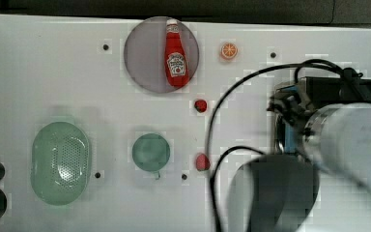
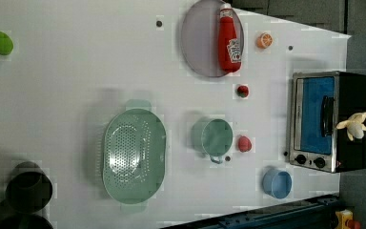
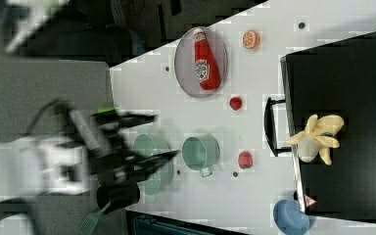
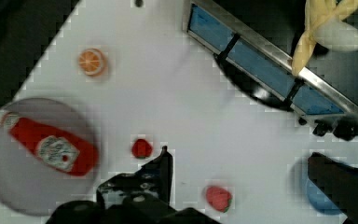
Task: Pick banana from oven and place on table.
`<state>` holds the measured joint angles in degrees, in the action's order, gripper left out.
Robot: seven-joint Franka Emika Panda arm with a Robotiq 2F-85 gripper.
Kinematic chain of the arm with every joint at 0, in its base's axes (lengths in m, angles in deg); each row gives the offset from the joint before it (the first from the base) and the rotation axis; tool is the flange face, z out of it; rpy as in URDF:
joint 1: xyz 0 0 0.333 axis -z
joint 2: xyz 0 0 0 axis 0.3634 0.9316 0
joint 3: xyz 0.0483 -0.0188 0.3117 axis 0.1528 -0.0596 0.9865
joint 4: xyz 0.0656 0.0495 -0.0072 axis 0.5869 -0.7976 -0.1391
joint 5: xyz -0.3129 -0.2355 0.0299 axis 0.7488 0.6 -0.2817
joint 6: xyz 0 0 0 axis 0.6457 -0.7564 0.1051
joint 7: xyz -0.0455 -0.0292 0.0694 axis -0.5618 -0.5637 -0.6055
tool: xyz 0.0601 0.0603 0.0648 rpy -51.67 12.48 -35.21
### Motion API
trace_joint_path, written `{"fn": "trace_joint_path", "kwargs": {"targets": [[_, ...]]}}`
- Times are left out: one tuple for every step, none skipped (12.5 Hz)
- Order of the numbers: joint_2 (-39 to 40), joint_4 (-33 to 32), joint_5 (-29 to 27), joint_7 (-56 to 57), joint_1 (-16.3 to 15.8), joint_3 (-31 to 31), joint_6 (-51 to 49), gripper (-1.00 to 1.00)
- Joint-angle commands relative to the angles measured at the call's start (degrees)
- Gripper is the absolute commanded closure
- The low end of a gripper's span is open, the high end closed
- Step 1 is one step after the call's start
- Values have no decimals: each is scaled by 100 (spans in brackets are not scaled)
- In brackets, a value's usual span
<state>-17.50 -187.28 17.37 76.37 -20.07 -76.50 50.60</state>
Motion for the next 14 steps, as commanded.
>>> {"fn": "trace_joint_path", "kwargs": {"targets": [[349, -116, 14, 1530, 102, -720, 626, -100], [556, -114, 5, 1879, 104, -902, 889, -100], [760, -114, -7, 2198, 106, -1063, 1099, -100], [965, -117, -19, 2444, 108, -1210, 1269, -100], [1167, -120, -53, 2582, 110, -1345, 1394, -100], [1364, -129, -172, 2627, 114, -1471, 1477, -100], [1541, -152, -397, 2657, 124, -1587, 1503, -100], [1686, -205, -632, 2736, 148, -1684, 1509, -100], [1802, -275, -778, 2898, 175, -1759, 1518, -100], [1898, -344, -880, 3042, 199, -1809, 1621, -100], [1967, -415, -939, 3133, 227, -1818, 1832, -100], [2013, -498, -941, 3155, 237, -1816, 2091, -100], [2039, -610, -941, 3154, 238, -1817, 2291, -100], [2051, -723, -942, 3156, 238, -1813, 2401, -100]]}}
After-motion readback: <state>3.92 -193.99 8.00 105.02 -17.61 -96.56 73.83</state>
